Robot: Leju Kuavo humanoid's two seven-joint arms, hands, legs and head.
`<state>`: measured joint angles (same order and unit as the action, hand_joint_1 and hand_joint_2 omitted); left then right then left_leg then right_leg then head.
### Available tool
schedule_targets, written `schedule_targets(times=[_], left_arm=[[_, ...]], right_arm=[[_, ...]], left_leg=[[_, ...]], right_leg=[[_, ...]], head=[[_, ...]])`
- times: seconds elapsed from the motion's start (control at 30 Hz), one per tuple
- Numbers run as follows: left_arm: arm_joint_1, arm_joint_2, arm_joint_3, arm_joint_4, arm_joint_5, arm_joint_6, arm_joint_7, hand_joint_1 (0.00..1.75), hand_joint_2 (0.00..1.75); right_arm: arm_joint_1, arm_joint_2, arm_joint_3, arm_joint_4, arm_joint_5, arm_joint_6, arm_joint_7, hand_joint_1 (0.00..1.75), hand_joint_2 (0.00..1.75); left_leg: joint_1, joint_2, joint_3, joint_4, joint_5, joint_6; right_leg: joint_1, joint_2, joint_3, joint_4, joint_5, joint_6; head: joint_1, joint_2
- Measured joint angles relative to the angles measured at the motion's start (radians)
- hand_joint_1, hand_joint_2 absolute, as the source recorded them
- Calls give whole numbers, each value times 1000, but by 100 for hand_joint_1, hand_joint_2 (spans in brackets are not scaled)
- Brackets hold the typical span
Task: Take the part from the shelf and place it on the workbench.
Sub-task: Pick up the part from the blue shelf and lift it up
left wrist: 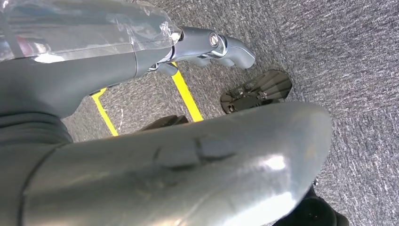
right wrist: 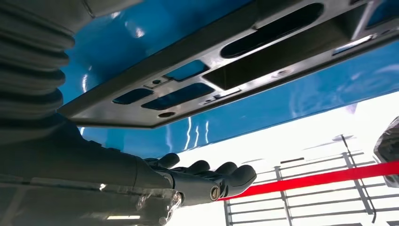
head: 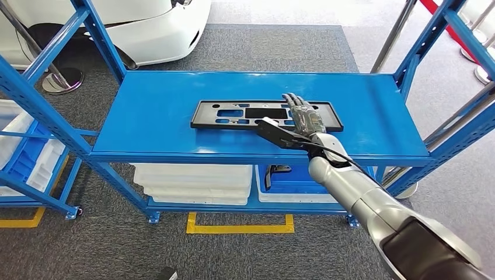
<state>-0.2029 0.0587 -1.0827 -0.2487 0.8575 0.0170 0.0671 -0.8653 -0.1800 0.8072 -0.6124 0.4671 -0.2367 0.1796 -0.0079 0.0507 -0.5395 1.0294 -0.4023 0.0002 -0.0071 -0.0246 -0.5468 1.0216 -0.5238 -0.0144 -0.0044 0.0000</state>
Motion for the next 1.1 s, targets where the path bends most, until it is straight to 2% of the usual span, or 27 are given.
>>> schedule_targets(times=[0.23,0.33,0.47,0.6,0.73,1.1], left_arm=[[2,0,0,0,0,3,0,0,0],[5,0,2,0,2,7,-1,0,0],[13,0,4,0,4,13,-3,0,0],[21,0,8,0,5,16,-9,0,0],[24,0,10,0,4,15,-12,0,0],[29,0,11,0,4,15,-12,0,0]], right_arm=[[3,12,-1,-23,-18,-12,13,0,0],[33,15,-9,-80,-49,-46,73,0,0],[122,23,-23,-223,-69,-77,154,0,0],[216,36,-46,-362,-130,-87,113,0,0],[281,44,-66,-473,-116,-114,103,0,0],[336,44,-100,-622,-94,-126,109,0,0]], left_leg=[[0,0,0,0,0,0],[0,0,0,0,0,0],[0,0,0,0,0,0],[0,0,0,0,0,0],[1,0,0,0,0,0],[0,0,0,1,0,0]], right_leg=[[0,0,0,0,0,0],[0,0,0,0,0,0],[0,0,0,0,0,0],[1,0,0,0,0,0],[1,0,0,0,0,0],[0,1,0,0,1,1]], head=[[0,0],[1,0],[2,0],[1,0],[0,0],[2,0]])
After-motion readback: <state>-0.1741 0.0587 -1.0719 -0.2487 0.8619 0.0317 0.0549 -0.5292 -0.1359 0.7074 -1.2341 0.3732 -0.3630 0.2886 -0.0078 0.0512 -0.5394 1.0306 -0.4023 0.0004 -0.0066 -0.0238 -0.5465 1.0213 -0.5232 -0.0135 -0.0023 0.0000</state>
